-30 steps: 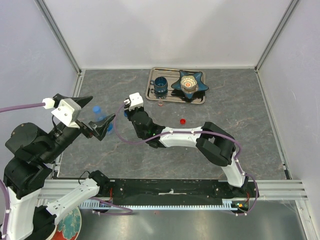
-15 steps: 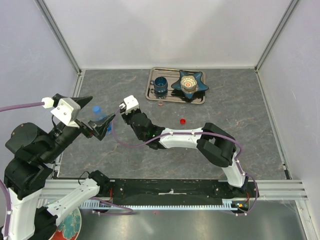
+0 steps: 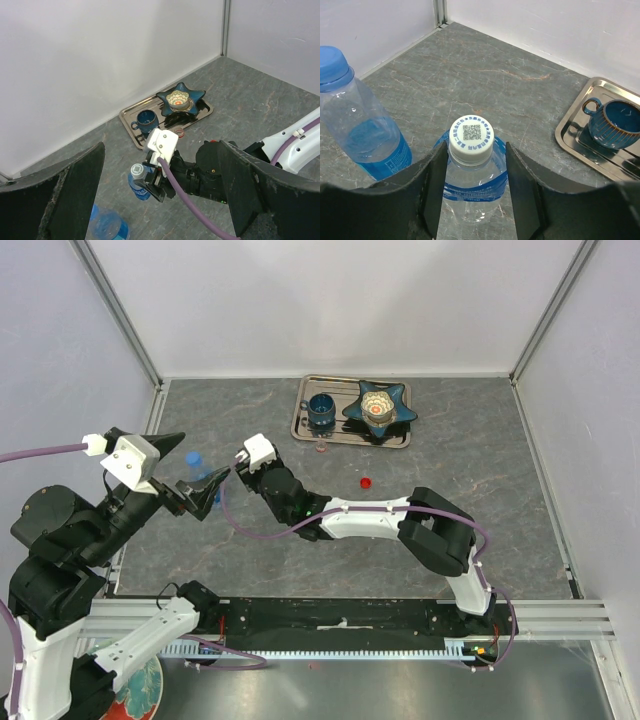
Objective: Screw on the bottle caps
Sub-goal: Place the plastic bottle at the center of the board, then pick up the bottle cap from the center of the board.
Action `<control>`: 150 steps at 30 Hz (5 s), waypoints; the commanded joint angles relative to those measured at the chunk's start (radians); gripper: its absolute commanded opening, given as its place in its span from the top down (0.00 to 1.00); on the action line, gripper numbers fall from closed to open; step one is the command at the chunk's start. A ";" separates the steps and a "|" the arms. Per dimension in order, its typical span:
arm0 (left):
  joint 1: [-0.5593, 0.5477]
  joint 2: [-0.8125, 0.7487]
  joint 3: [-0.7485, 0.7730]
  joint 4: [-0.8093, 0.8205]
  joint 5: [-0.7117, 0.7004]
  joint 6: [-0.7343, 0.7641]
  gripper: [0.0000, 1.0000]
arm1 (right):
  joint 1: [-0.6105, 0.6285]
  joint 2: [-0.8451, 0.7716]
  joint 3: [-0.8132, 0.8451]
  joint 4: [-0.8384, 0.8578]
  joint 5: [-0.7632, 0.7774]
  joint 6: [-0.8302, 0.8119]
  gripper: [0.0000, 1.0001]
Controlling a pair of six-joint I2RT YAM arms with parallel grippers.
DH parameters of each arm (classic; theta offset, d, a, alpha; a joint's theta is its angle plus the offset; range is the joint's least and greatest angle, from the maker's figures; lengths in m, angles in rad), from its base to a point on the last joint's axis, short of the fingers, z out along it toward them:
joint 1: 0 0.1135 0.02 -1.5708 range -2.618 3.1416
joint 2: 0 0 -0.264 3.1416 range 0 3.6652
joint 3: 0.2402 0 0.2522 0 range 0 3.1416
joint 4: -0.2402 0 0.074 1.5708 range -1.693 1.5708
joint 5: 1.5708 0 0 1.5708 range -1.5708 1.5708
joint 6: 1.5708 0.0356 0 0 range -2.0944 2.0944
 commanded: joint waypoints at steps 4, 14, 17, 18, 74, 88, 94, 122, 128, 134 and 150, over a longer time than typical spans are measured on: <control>0.012 -0.009 0.008 0.023 0.037 -0.042 0.00 | 0.001 -0.024 0.015 -0.072 0.003 -0.007 0.39; 0.014 -0.001 0.003 0.020 0.031 -0.042 0.00 | -0.001 -0.038 0.042 -0.103 -0.011 -0.002 0.27; 0.014 -0.001 0.002 0.020 0.034 -0.045 0.00 | -0.003 -0.043 0.059 -0.117 -0.017 -0.008 0.25; 0.014 -0.003 0.002 0.020 0.034 -0.043 0.01 | -0.007 -0.044 0.061 -0.118 -0.017 -0.011 0.24; 0.050 -0.037 -0.052 0.009 0.074 -0.065 0.00 | -0.055 -0.127 0.148 -0.187 -0.071 -0.031 0.21; 0.050 0.071 0.005 0.032 0.082 0.015 0.01 | -0.102 -0.581 -0.083 -0.268 0.111 0.082 0.17; 0.047 0.317 0.045 0.028 0.270 0.064 0.04 | -0.212 -0.906 -0.277 -0.510 0.432 0.330 0.24; -0.253 1.556 0.501 0.110 0.005 0.225 0.61 | -0.282 -1.543 -0.381 -1.289 0.475 0.877 0.33; -0.253 1.590 0.473 0.103 0.045 0.308 0.46 | -0.280 -1.525 -0.380 -1.287 0.457 0.866 0.33; -0.249 1.622 0.454 0.126 0.017 0.386 0.39 | -0.280 -1.526 -0.389 -1.289 0.446 0.863 0.33; -0.183 1.645 0.464 0.089 0.091 0.434 0.36 | -0.280 -1.526 -0.404 -1.287 0.431 0.851 0.33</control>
